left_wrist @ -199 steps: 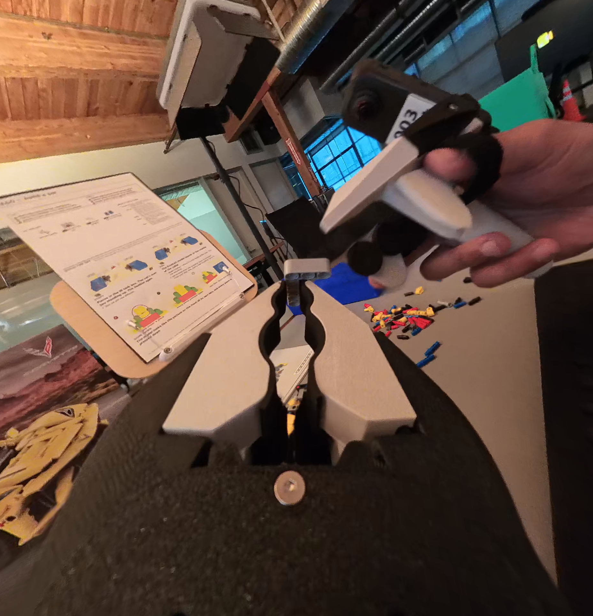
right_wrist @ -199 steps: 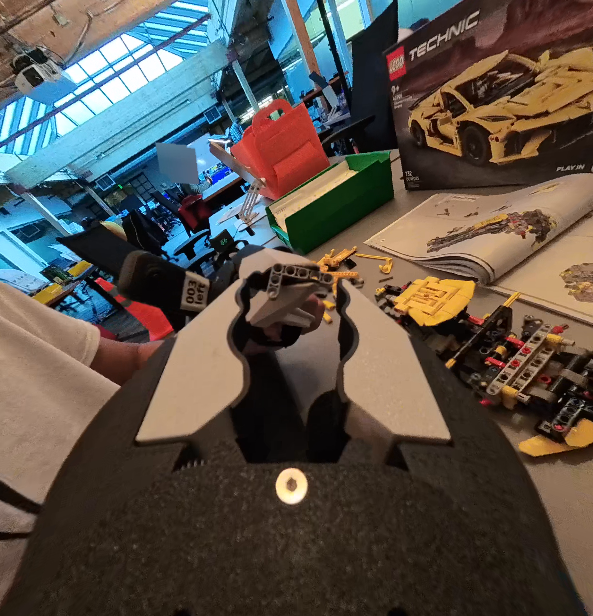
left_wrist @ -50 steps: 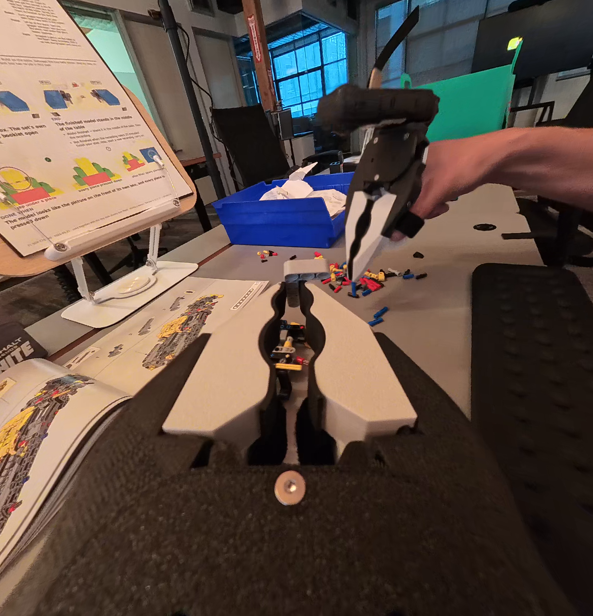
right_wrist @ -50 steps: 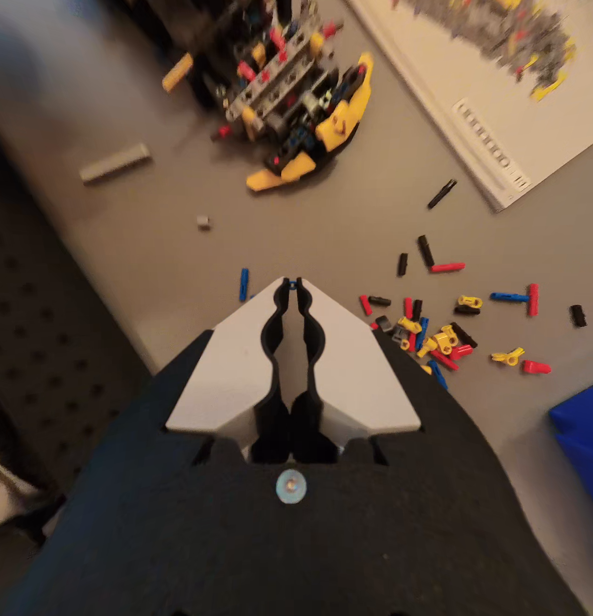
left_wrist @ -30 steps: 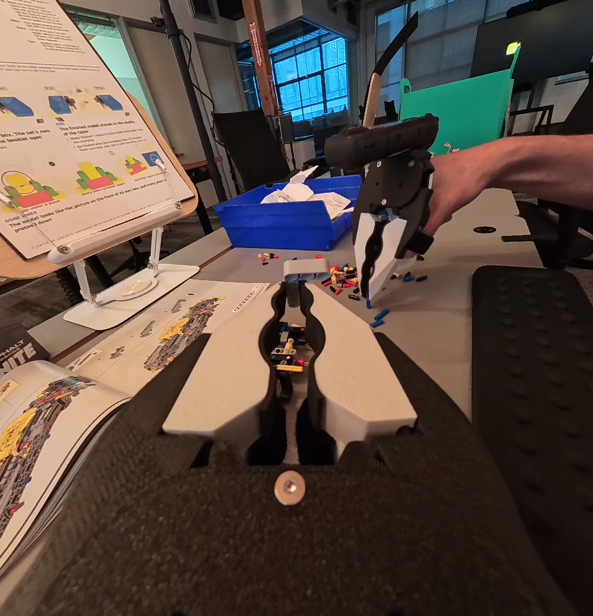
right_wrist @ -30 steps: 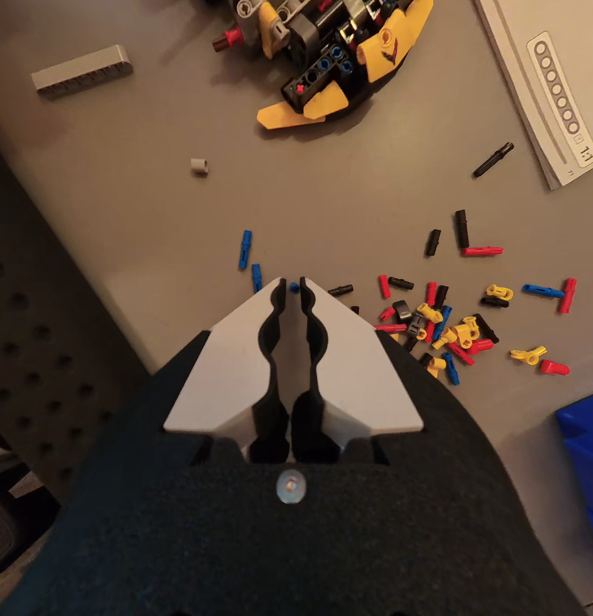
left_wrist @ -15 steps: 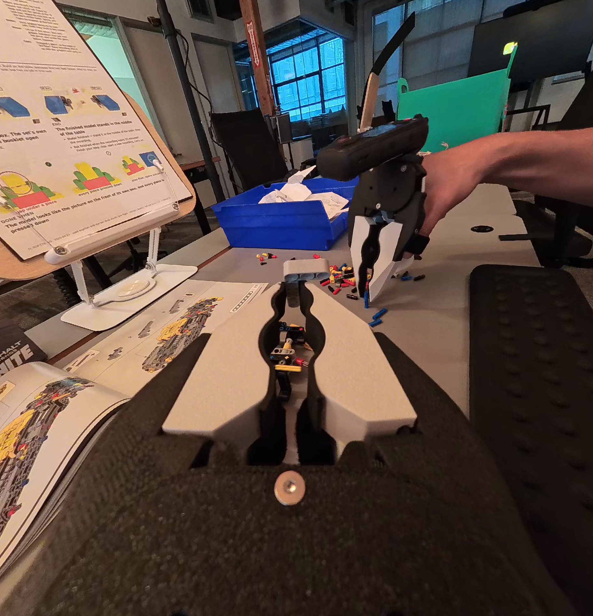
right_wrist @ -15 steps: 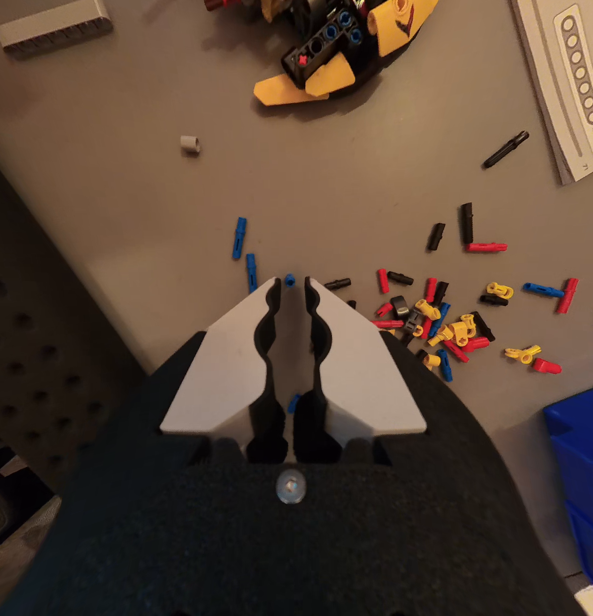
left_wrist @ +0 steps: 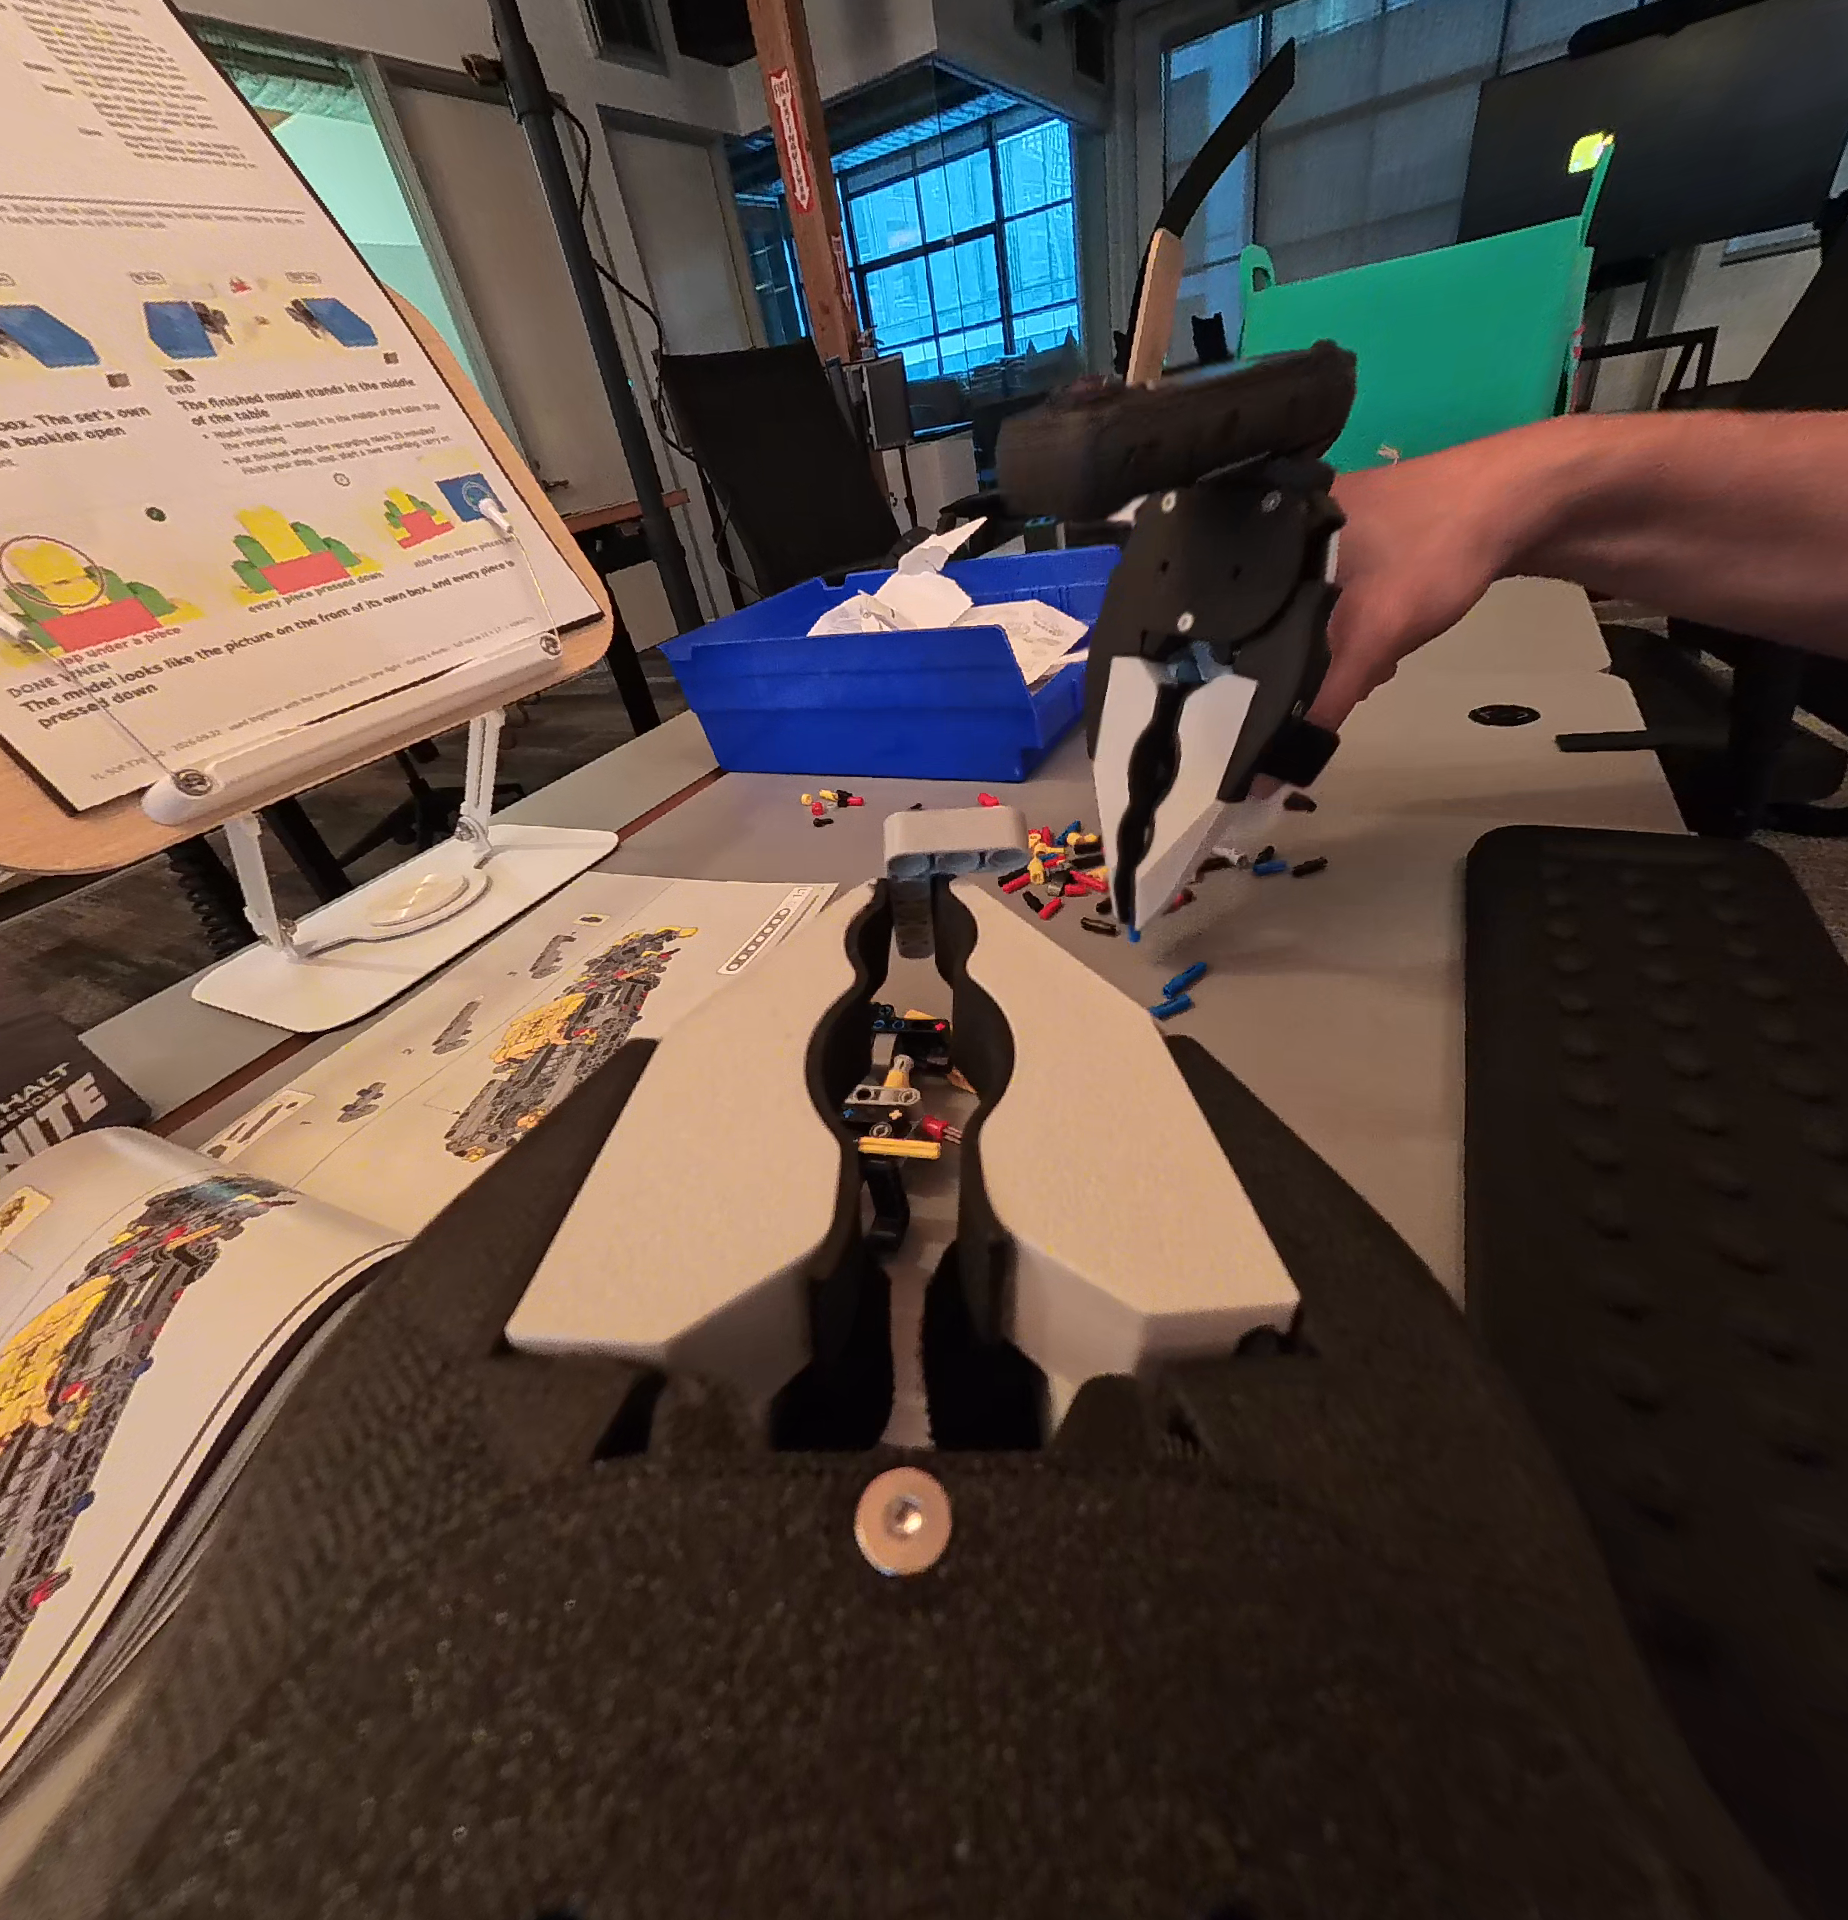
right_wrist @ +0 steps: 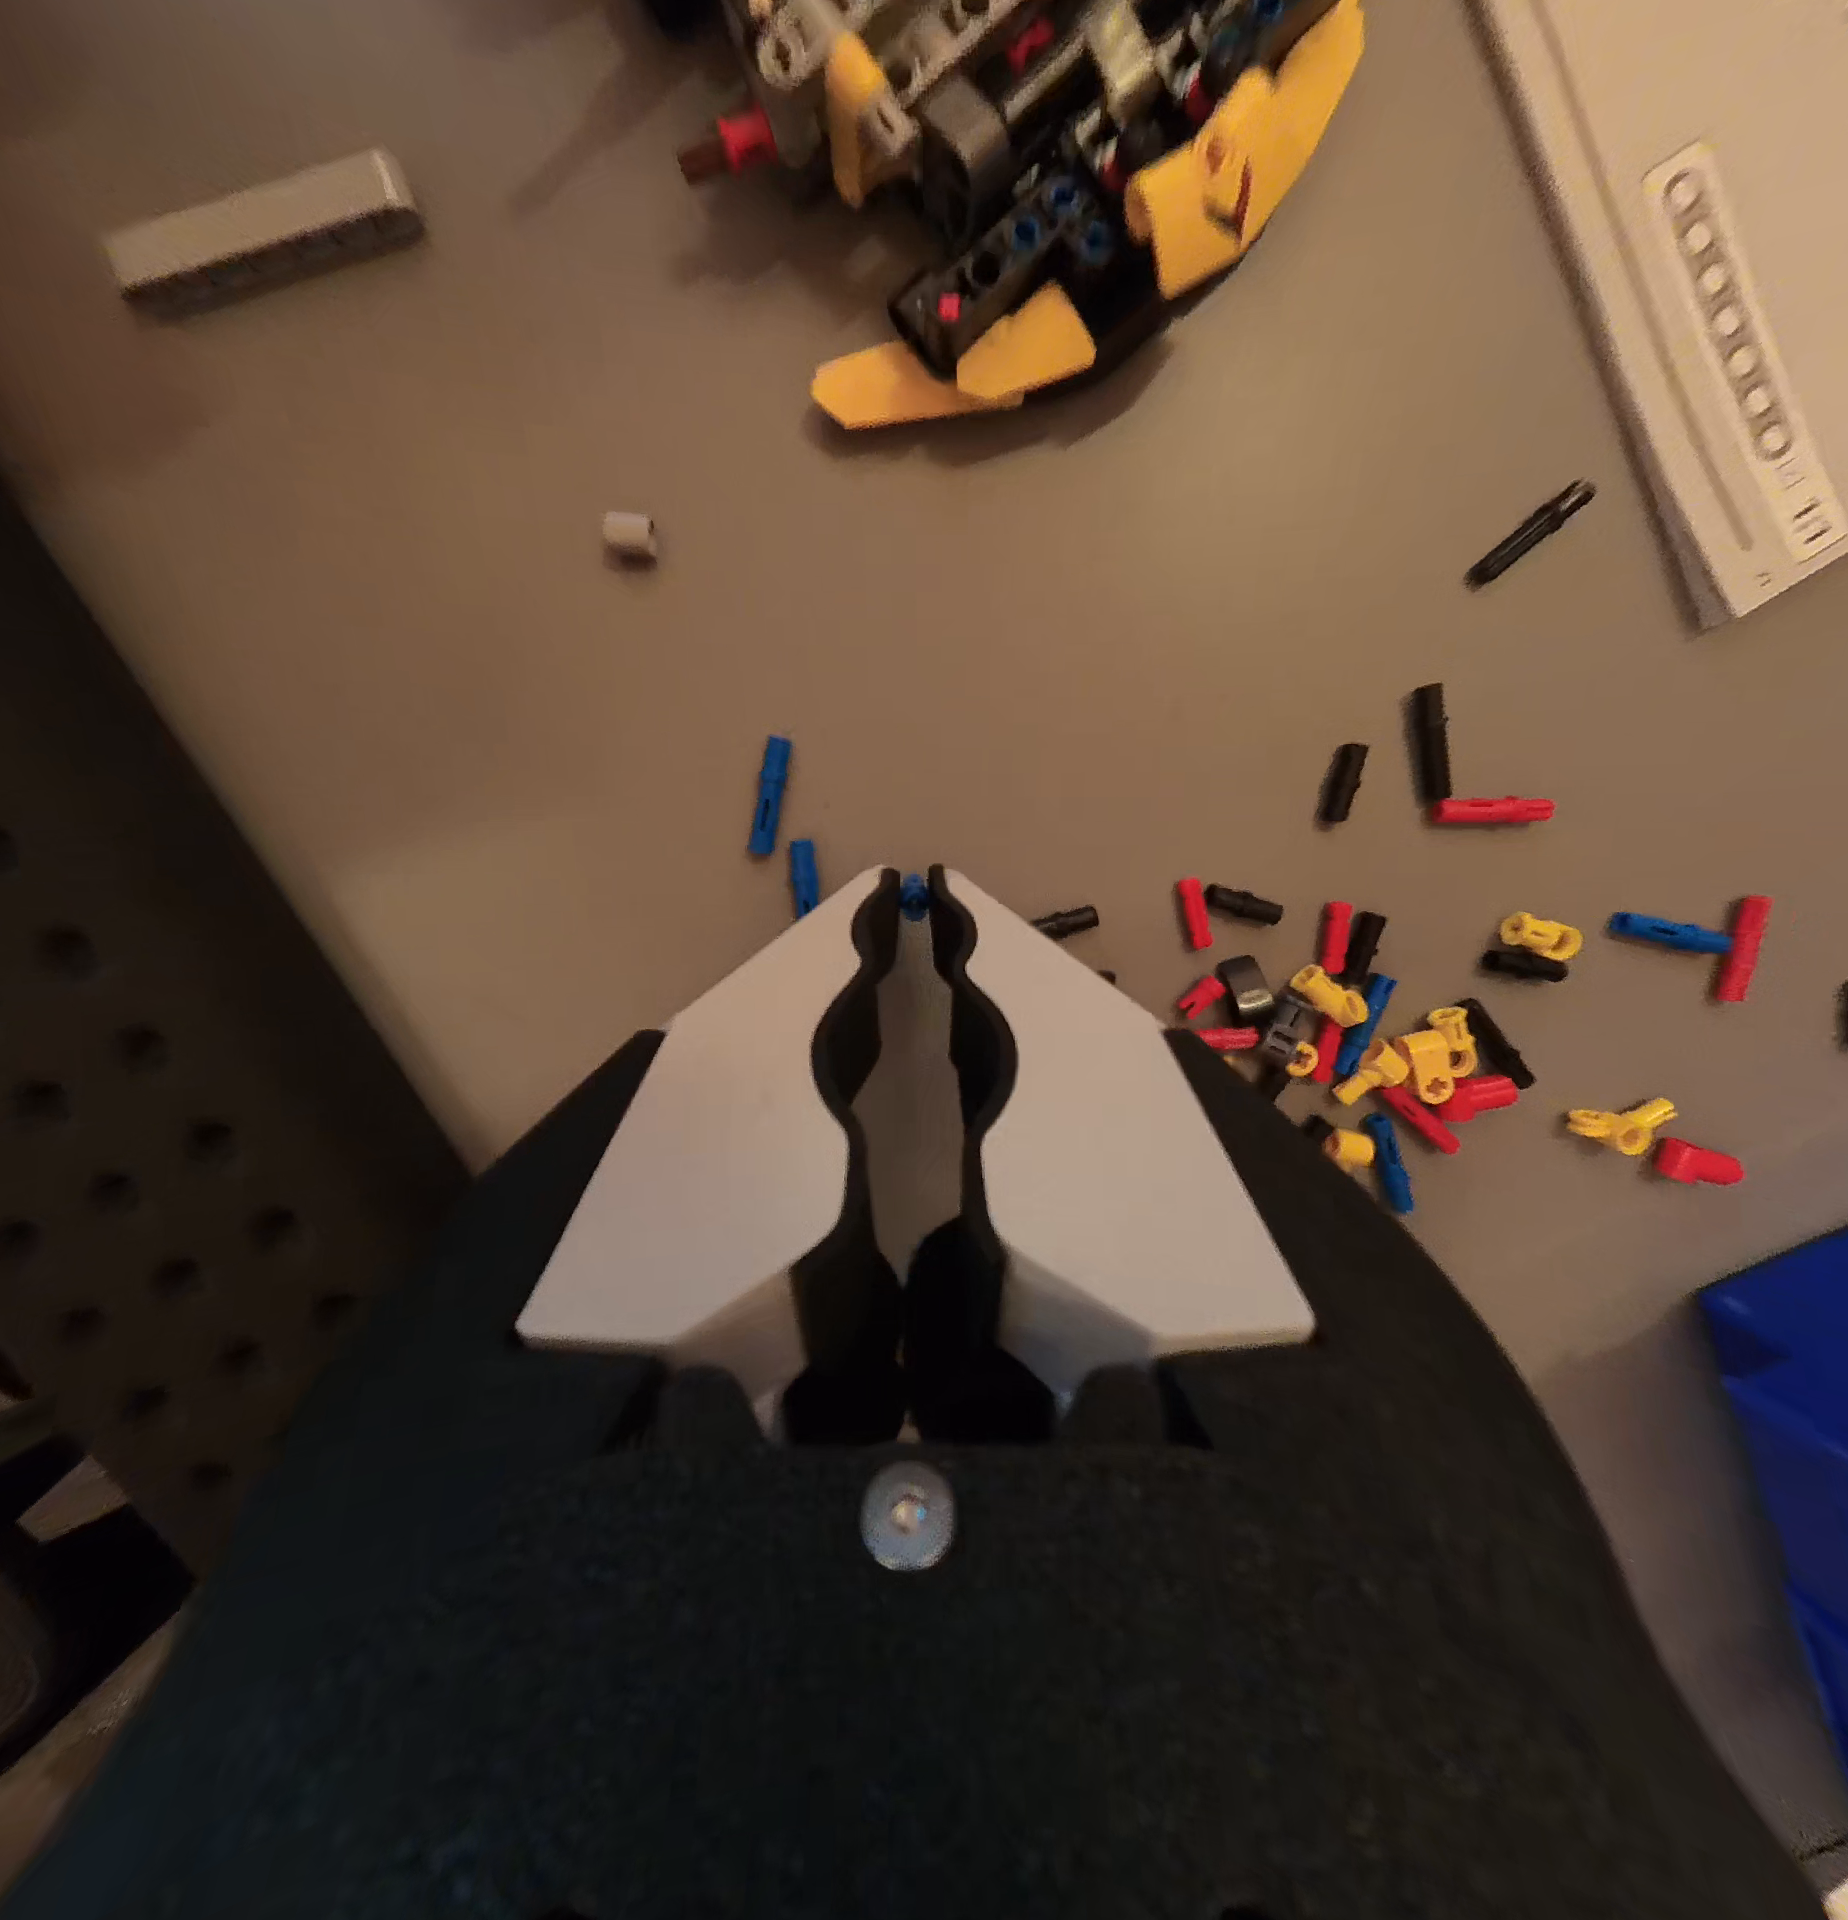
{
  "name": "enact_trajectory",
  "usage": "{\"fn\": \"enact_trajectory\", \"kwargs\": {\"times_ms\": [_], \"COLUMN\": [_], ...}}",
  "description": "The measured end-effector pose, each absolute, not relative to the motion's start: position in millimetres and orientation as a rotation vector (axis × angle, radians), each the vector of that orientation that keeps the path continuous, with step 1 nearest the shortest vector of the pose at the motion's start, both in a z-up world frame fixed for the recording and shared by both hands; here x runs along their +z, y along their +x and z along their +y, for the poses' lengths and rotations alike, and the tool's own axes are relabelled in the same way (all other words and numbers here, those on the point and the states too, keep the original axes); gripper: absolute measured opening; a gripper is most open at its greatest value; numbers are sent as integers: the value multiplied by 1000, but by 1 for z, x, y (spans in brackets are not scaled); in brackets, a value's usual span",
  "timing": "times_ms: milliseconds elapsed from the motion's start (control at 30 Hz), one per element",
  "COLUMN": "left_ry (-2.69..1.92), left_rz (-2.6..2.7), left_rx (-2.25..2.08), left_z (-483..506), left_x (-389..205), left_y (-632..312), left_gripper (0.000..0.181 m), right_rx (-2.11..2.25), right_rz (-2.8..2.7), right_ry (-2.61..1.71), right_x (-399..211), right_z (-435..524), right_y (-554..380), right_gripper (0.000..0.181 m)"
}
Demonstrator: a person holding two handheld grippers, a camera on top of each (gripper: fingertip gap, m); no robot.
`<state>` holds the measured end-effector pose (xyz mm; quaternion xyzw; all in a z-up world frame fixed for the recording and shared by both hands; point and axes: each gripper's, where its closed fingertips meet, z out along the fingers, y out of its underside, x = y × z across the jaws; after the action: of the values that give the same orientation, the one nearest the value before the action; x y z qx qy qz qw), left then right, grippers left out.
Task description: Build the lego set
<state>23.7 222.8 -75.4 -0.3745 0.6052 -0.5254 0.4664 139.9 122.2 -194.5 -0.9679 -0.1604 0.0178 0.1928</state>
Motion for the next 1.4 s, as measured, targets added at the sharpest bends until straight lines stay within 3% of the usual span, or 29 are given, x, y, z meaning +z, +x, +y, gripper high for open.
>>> {"fn": "enact_trajectory", "kwargs": {"times_ms": [133,300,433,967,1400], "left_ry": [-923,-904,-868,-796,-674], "left_rz": [1474,1427,1374,1372,1529], "left_rx": [-1302,-1337,-1407,-1434,-1153], "left_z": [224,227,227,220,209], "left_x": [-74,-66,-55,-51,-77], "left_y": [23,21,16,12,17], "left_gripper": [7,7,7,7,7], "right_rx": [61,400,624,776,708], "right_rz": [-428,-341,-265,-345,-478], "right_ry": [-2495,-1909,-1638,-1510,-1739], "right_x": [-152,-58,-33,-35,-66], "right_z": [146,184,207,223,214], "right_y": [124,70,45,2,5], "right_gripper": [4,4,4,4,4]}}
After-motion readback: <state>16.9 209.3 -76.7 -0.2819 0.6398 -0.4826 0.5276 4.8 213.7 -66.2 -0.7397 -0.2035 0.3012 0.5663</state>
